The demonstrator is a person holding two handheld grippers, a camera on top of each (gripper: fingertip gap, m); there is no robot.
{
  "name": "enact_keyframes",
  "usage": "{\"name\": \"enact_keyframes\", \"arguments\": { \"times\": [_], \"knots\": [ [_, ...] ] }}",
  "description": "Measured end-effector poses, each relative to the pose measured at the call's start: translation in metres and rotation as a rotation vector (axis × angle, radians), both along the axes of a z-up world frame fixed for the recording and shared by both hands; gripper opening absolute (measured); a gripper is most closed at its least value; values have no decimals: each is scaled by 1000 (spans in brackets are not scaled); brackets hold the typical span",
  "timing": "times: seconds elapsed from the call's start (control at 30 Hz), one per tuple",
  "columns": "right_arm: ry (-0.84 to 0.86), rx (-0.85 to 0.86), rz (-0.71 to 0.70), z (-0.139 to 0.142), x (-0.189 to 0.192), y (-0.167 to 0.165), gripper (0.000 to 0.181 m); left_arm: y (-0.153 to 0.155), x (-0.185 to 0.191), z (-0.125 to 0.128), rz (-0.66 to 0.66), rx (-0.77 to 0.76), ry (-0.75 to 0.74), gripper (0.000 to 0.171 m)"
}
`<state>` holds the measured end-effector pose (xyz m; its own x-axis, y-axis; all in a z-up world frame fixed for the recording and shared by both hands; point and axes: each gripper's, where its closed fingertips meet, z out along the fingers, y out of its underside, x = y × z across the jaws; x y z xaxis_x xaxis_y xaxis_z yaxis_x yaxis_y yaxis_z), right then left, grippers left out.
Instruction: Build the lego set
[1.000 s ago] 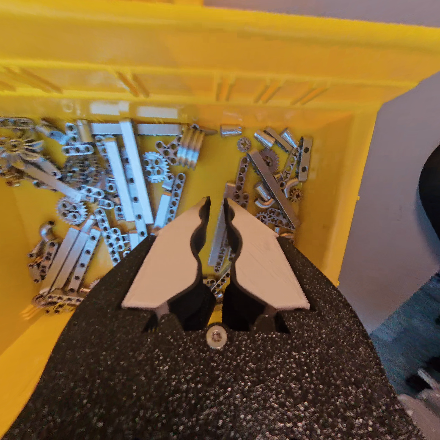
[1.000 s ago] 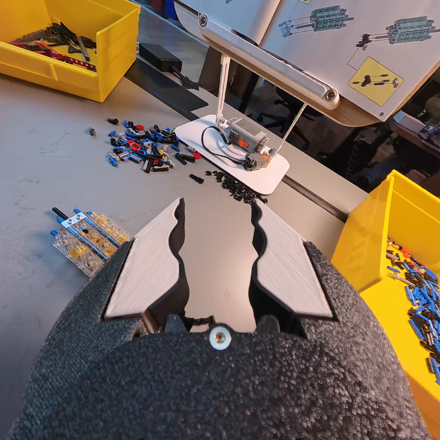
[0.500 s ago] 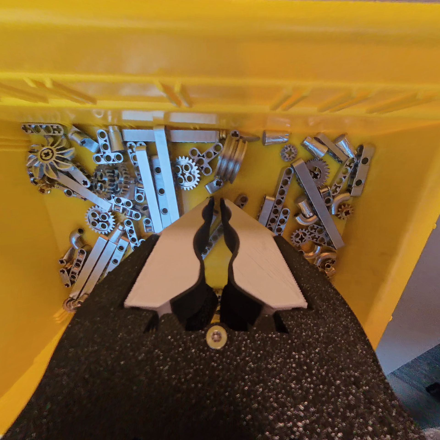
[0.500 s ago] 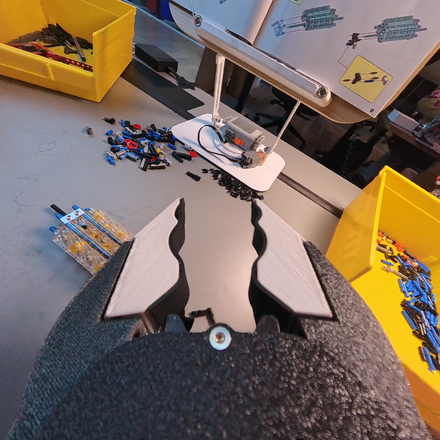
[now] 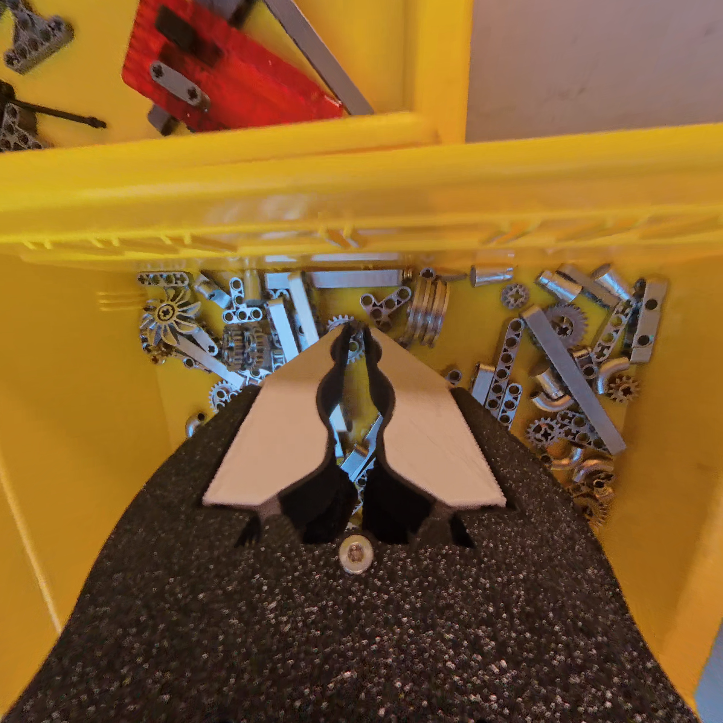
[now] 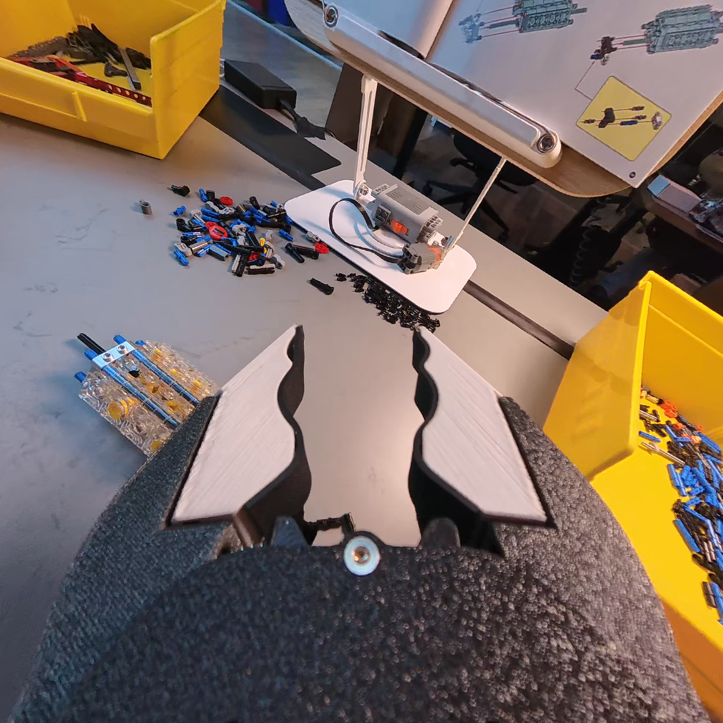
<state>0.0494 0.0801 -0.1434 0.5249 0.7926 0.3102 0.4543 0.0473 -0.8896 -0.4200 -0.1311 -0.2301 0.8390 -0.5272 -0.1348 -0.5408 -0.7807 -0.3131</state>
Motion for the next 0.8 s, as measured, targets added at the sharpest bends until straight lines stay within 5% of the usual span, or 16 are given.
{"name": "enact_keyframes", "arguments": {
  "times": [0.2,0.33,0.53,0.8],
  "knots": [
    [-1,-10,-21,0,4,7,54,-6,-26,5,36,8,114,6],
    [-7,-7,-5,0,-3,7,54,3,4,15,-8,88,-29,10],
    [-16,5,8,1,-6,4,54,-36,42,-1,-132,-133,-125,14],
    [-1,-5,-12,1,4,6,54,-29,-40,43,163,92,80,14]
  ]
}}
